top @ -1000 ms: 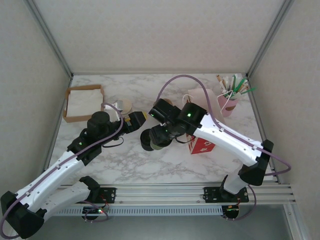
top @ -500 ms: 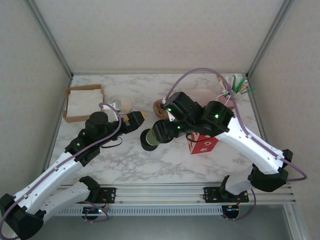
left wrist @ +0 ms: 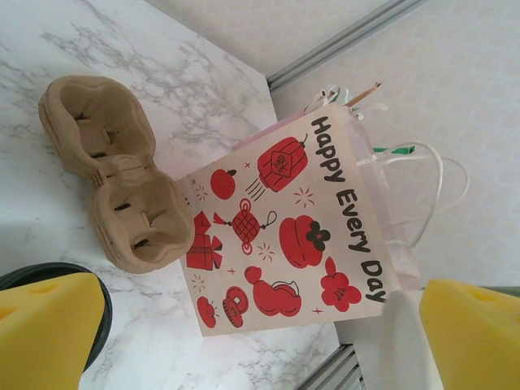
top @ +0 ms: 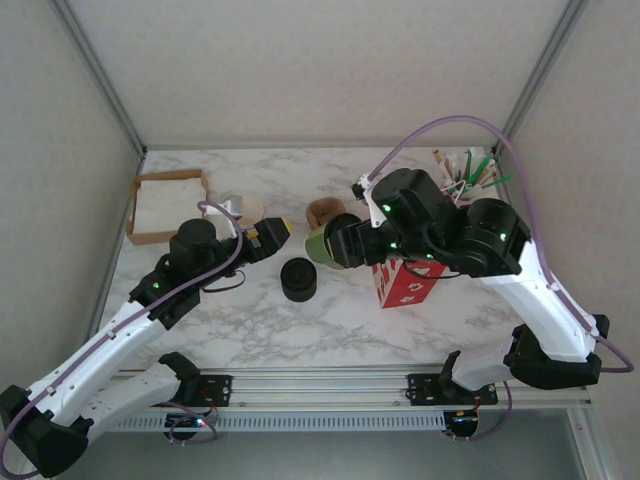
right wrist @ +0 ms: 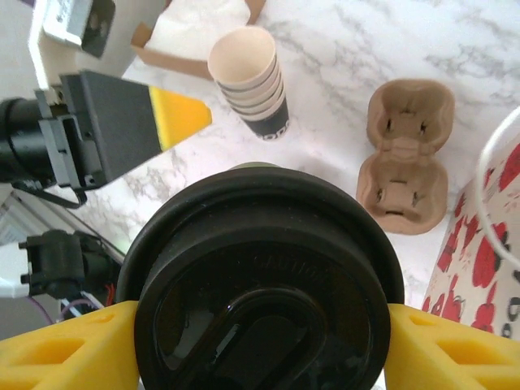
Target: Pack the takeout coffee
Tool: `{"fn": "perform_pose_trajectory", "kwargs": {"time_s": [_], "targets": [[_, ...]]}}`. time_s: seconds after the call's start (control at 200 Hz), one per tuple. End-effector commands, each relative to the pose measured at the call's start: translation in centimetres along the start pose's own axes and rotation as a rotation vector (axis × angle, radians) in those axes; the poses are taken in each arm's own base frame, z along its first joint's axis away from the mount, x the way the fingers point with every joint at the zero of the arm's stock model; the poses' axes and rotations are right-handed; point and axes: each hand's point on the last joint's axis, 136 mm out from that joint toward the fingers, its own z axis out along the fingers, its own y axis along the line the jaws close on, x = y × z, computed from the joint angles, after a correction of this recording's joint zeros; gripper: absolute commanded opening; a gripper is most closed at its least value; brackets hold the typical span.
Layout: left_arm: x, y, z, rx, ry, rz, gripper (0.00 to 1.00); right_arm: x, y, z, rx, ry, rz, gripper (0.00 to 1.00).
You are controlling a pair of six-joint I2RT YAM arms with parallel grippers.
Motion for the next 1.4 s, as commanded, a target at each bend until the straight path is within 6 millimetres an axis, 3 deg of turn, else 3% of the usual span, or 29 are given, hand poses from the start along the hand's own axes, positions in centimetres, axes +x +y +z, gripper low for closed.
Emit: {"fn": "perform_pose_trajectory", "kwargs": {"time_s": [0.0, 0.385, 0.651, 1.046, 1.392], "targets": [[-1.1, -1.3, -0.2, 0.034, -0.022, 0.026, 1.0, -1.4, -1.3, -2.5, 0.041, -0.086, -0.007, 0.7], [-0.9, -1.2, 0.5, 0.035, -0.005, 0.031, 1.0, -3.8, -4.6, -6.3, 0.17, -0.252, 0.029, 0.69], [-0.8, -1.2, 1.1, 0.036, 0.011, 0.032, 1.0, -4.0, -7.5, -8.8, 0.289, -0.332, 0.062, 0.7], [-0.6, -1.2, 2.0, 0.038, 0.029, 0.03, 1.0, -2.0, -12.1, -8.8, 0.531, -0.245, 0.11, 0.7], [-0.6, -1.2, 2.2, 0.041, 0.036, 0.028, 1.0, 0.7, -14.0, -6.9, 0.619, -0.053, 0.148, 0.7]]}}
